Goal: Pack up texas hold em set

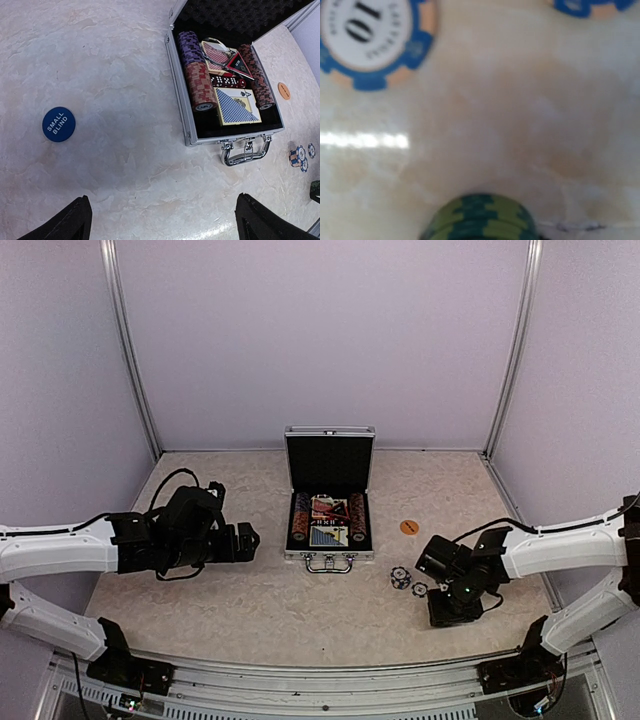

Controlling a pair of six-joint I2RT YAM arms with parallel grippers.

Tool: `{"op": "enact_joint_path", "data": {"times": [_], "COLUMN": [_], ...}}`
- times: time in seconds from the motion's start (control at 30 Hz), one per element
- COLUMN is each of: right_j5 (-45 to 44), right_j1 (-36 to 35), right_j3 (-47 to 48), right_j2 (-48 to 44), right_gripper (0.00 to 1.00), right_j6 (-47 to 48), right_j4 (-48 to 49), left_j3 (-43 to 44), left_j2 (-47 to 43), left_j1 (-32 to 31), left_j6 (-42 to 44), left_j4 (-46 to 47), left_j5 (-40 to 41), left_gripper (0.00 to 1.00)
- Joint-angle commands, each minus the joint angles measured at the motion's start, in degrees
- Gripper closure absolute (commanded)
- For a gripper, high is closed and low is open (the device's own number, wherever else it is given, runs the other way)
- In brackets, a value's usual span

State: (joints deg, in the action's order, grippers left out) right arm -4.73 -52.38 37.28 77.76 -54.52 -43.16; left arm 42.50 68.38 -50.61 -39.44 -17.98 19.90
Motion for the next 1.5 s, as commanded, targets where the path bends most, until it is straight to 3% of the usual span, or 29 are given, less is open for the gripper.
{"op": "enact_joint_path", "data": {"times": [0.0, 0.47, 1.0, 1.47], "right_j5": [-1.33, -1.53, -0.25, -1.36], "right_j1": [-2.19, -9.45, -9.93, -10.18], "right_j3": [2.2, 15.06, 35.34, 37.6], "right_j2": [3.8, 18.85, 35.19, 33.56], "right_gripper": [1.0, 1.0, 1.0, 1.0], "right_j6": [0.19, 3.61, 26.56, 32.68], "right_j4": [1.65, 6.65, 7.36, 7.17], "left_j3": [1.19, -0.09, -3.02, -3.4], "left_j2": [0.29, -0.59, -3.96, -3.54], "left_j1": [0.03, 0.07, 0.59, 0.62], "left_j6": [-0.15, -0.7, -1.07, -1.47], "left_j4": [0.8, 1.09, 3.0, 4.77], "left_j5": [0.62, 0.68, -1.21, -2.44], "left_gripper": [0.01, 0.01, 0.01, 0.01]}}
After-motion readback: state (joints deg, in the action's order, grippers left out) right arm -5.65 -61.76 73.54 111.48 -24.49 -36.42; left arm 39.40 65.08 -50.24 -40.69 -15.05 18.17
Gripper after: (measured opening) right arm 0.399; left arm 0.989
